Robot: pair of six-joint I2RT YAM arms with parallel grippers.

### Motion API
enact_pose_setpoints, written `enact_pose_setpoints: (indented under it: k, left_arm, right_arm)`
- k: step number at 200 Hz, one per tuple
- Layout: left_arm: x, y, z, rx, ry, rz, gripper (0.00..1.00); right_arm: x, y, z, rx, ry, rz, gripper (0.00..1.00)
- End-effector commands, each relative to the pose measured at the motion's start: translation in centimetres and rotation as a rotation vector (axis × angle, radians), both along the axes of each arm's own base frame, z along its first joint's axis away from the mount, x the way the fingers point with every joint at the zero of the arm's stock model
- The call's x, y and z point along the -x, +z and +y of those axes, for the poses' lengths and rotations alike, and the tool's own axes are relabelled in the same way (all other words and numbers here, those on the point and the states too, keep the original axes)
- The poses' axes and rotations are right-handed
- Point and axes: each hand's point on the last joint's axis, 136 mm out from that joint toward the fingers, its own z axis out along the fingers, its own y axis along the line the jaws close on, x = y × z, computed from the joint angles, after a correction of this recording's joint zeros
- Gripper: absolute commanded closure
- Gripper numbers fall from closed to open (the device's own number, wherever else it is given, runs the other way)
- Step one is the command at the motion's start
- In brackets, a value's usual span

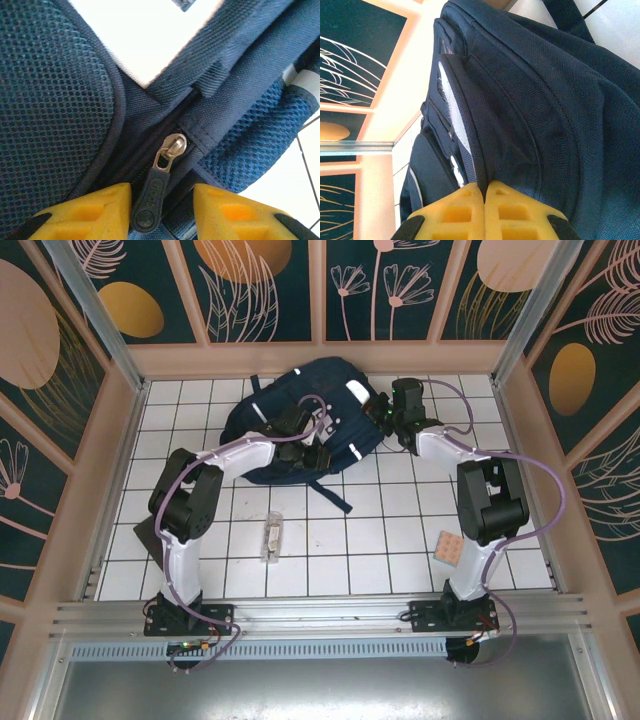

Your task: Pack books, pencil case, and school supplies into a backpack

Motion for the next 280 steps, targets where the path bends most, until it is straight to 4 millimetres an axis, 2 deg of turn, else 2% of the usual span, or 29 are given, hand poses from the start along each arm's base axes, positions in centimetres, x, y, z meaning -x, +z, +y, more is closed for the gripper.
enact_pose_setpoints:
  k: [1, 24, 60, 96, 125, 155, 175, 210, 234, 280]
  left_arm:
    - [-0.2, -2.1, 0.6, -0.060, 0.019, 0.019, 0.72]
    - [-0.7, -1.7, 0.8, -0.065, 0.048, -0.003, 0.85]
    - [-1.1, -0.8, 0.7, -0.041, 0.078, -0.023, 1.00]
    - [-0.8, -0.8, 1.3, -0.063, 0.090, -0.009, 1.00]
    - [0.6, -1.7, 3.5, -0.158, 0.097, 0.001, 1.00]
    - [2.6, -3.3, 5.6, -0.227, 0.093, 0.044, 1.00]
    - [3.4, -3.4, 6.7, -0.241, 0.096, 0.070, 1.00]
    - [3.1, -2.3, 9.1, -0.274, 0.127, 0.068, 1.00]
    - [3.2, -2.4, 11.0, -0.310, 0.144, 0.086, 1.00]
    - [3.6, -2.2, 14.6, -0.425, 0.187, 0.081, 1.00]
  right_arm:
    - [0.4, 6.1, 1.5, -0.061, 0.055, -0.150, 1.00]
    - [0.6, 6.1, 1.3, -0.051, 0.049, -0.155, 1.00]
    - [0.8, 6.1, 0.8, -0.033, 0.037, -0.160, 1.00]
    - [0.8, 5.1, -0.6, 0.001, -0.005, -0.149, 1.00]
    - [0.6, 3.8, -2.9, 0.012, -0.074, -0.129, 1.00]
    - [0.1, 3.4, -4.9, 0.026, -0.125, -0.126, 1.00]
    - [0.0, 3.2, -6.0, 0.048, -0.149, -0.119, 1.00]
    - [0.0, 2.4, -7.7, 0.067, -0.187, -0.106, 1.00]
    - [0.1, 2.1, -8.5, 0.082, -0.205, -0.100, 1.00]
    - [-0.2, 1.5, -9.1, 0.087, -0.218, -0.092, 1.00]
